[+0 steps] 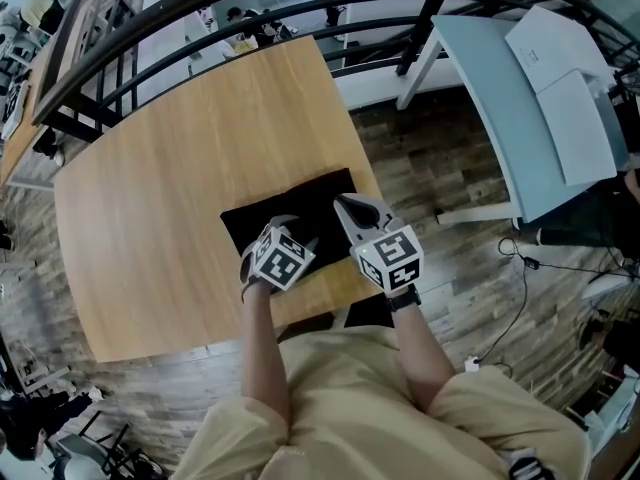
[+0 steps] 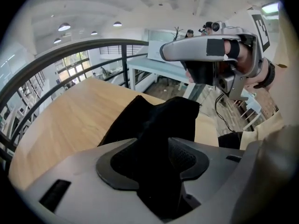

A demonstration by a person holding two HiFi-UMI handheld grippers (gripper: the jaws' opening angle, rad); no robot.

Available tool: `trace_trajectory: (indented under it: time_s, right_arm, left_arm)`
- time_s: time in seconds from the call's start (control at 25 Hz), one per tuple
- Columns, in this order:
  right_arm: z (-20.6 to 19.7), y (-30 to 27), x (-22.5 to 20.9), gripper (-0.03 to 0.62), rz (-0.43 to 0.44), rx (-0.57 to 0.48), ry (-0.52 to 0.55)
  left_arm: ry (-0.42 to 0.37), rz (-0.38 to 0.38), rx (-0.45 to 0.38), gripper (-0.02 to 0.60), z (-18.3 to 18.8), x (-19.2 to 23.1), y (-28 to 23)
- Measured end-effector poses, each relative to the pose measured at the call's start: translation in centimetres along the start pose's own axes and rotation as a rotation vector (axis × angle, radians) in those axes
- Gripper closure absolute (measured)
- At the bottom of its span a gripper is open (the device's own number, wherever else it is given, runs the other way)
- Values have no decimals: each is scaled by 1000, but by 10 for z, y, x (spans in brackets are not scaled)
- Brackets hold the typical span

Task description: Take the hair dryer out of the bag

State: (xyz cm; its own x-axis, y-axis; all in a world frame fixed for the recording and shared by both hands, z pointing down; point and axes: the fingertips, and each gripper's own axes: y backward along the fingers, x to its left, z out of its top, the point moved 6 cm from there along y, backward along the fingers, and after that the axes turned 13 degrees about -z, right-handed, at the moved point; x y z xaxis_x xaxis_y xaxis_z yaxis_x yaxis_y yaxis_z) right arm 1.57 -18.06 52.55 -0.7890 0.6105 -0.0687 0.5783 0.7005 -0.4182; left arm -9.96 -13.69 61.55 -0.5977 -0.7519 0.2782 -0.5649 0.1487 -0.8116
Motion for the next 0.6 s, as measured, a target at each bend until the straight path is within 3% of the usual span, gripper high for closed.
trace_trajectory:
  time_s: [0.12, 0.24, 0.6]
  right_arm:
    - [-2, -3, 1, 579, -7, 10, -12]
    - [-7, -4, 0, 579, -12, 23, -24]
    - [-13, 3, -6, 579, -22, 20, -29]
  left_arm:
    - [-23, 5, 10, 491, -5, 1, 0]
    - [-37, 0, -1, 550, -9, -1, 0]
    - [-28, -20, -100, 565, -12, -4, 22]
